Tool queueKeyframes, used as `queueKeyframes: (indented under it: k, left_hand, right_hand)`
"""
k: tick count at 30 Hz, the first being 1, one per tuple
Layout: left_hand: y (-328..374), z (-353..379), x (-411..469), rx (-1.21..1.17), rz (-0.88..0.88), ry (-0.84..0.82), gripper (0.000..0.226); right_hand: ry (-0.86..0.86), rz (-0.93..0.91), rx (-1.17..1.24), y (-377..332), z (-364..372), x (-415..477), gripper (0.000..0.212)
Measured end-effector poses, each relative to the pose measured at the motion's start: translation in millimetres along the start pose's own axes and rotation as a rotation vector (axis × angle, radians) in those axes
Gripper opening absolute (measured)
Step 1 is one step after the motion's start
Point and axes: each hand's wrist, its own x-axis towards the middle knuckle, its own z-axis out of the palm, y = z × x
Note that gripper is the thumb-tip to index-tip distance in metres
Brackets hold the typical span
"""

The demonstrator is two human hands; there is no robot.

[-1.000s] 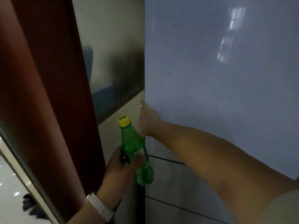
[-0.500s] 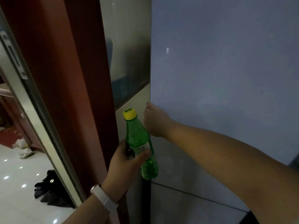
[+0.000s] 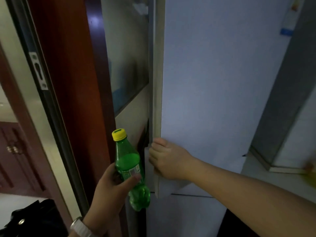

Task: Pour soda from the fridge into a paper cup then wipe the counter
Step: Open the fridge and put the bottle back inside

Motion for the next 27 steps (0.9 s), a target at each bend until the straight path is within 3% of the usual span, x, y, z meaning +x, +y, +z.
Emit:
queueKeyframes:
  k: [4,14,19,23,27]
  left_hand:
    - [9.5,12.7,-14.1,-0.039,-0.004,-0.041,0.036]
    - [32.7,97.4,-77.4,-0.047,0.093,-0.141,0.033]
    - [33.9,143.2,-128.6,-0.069,0.054,-0.175,0.03]
    - [32.1,178.4,-170.9,-0.052,0.01,-0.215,0.031]
    - [38.5,212.2,-208.2,-0.046,0.009,-0.287,0.028]
  right_hand:
    - [0.03,0.027,-0.007,-14.0,-33.8,-29.5,0.015]
    - [0.064,0.08,0.044,-41.9,-127.4,-147.2,0.008]
    - [-0.009,0.198,0.029,-54.6,-175.6,-223.8,0.022]
    - [-0.129,0.307,0.009,-61.8,-207.8,-283.7,0.021]
    - [-0.165,0.508,0.014,-65.3,-227.2,-334.6,0.043]
